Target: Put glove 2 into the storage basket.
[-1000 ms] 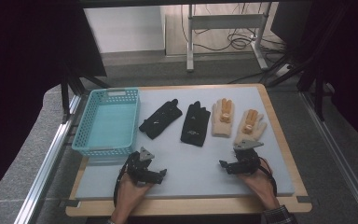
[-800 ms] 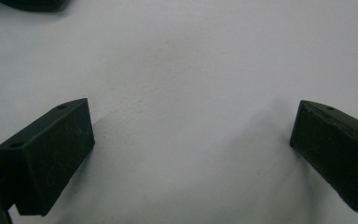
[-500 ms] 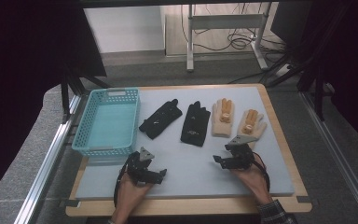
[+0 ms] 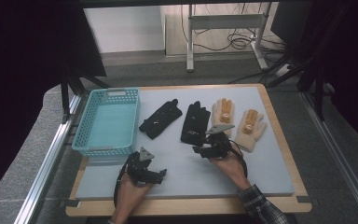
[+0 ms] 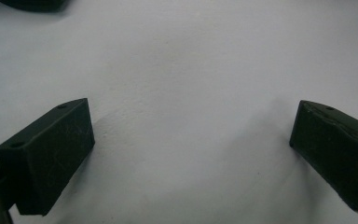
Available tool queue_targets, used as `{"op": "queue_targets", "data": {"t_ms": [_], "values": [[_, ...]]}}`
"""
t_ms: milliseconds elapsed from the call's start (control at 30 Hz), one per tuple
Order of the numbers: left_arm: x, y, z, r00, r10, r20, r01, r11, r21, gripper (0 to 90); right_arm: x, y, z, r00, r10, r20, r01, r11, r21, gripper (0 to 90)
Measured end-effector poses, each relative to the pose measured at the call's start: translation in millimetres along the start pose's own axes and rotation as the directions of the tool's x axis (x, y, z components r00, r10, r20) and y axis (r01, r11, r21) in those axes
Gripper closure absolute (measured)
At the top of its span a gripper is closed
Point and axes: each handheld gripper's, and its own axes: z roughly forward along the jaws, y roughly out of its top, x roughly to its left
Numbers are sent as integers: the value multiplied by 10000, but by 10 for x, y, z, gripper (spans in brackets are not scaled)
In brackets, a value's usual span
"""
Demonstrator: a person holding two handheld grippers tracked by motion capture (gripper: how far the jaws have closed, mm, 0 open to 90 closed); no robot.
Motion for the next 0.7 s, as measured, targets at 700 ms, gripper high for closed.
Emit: {"op": "queue_targets", "data": {"t_ms": [700], "values": [[4,0,-4,10000,56,10,-56,10000,41,2,251,786,829,9943,-399,-986,373,9989,-284,569]]}}
